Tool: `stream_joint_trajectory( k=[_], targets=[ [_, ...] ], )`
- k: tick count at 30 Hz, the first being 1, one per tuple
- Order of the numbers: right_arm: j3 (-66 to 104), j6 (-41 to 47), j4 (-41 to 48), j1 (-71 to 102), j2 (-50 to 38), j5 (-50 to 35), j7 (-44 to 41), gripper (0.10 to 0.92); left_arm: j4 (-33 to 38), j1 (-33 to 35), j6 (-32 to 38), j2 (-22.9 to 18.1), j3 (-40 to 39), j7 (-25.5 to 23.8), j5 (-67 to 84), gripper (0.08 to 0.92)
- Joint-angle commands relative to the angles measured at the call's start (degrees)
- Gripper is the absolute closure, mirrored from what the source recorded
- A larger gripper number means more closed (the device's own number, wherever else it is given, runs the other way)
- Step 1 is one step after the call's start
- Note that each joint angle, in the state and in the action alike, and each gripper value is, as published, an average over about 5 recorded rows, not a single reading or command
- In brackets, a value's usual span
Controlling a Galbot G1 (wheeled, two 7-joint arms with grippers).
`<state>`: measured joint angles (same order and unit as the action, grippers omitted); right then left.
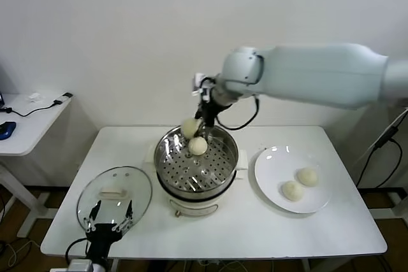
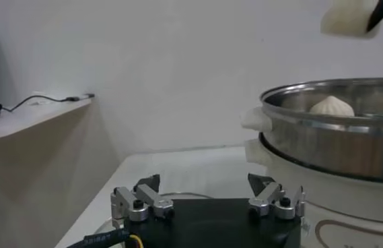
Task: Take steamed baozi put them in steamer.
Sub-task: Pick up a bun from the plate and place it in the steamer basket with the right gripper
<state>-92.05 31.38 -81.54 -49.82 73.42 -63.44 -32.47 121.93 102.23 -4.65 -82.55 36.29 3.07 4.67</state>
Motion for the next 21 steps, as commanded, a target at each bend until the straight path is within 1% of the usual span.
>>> stream_joint_trajectory(
  k=[1,12,21],
  targets=[
    [-0.1,4.0,4.5,9.3,8.4,1.9,5.8,0.448,-0.1,0.0,-0.1,-0.1,-0.1,0.0,0.0,0.177],
    [2.1,2.7,11.0,16.3,8.6,6.0,4.7,0.448,-0.7,-0.3,-0.1,-0.1,-0.4,0.0,-0.2,0.177],
    [3.2,1.8,11.9,17.1,9.1,6.6,3.2,0.442,-0.5,0.0,0.1,-0.2,-0.4,0.1,-0.2,0.177]
  ],
)
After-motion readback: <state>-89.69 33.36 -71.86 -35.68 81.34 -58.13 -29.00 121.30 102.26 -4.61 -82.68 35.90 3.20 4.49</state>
